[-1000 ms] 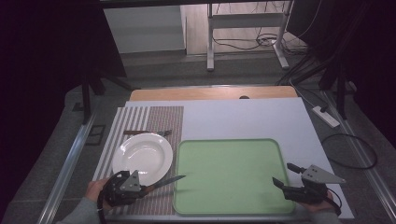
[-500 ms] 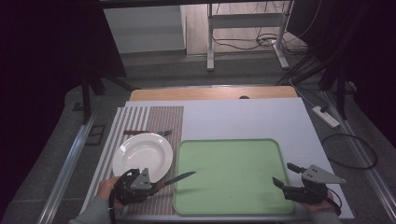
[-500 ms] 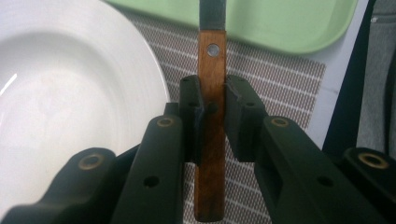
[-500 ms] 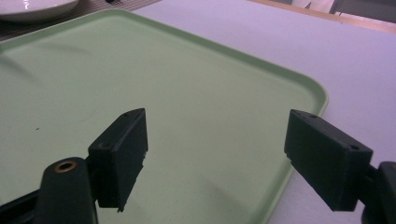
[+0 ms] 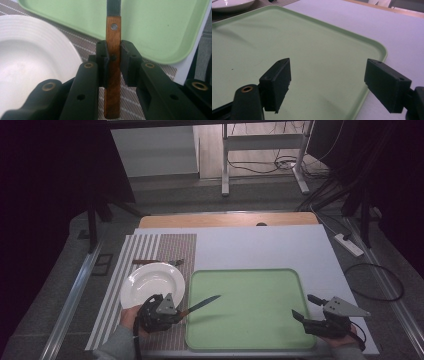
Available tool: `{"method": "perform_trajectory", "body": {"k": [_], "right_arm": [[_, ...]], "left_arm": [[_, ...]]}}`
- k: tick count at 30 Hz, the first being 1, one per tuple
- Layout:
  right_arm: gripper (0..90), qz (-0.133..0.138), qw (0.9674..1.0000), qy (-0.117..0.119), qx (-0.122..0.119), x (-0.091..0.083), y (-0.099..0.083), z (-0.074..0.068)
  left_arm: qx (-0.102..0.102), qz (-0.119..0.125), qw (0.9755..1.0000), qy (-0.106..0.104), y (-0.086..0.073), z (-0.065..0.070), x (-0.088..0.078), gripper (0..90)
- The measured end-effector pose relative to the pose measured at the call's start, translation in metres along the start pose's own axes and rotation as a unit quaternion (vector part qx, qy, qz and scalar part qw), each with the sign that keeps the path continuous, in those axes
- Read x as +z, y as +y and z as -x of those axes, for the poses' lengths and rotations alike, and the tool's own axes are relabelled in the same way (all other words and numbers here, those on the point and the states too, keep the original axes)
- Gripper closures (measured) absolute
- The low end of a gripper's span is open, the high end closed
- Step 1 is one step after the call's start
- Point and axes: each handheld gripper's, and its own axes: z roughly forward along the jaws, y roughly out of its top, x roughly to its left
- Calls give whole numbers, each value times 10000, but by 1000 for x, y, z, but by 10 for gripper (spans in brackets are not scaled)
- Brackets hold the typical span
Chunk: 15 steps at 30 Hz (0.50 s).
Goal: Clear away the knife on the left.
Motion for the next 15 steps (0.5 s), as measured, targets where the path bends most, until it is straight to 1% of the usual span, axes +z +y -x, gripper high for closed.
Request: {"method": "perform_trajectory", "body": {"k": [5,15], "right_arm": [[215,6,10000,-1,-1,0,0,0],[215,14,10000,-1,3,-1,0,0]], "left_arm": [[0,-107,9999,-22,11,4,8,766],[2,-79,9999,-71,33,3,19,766]]}}
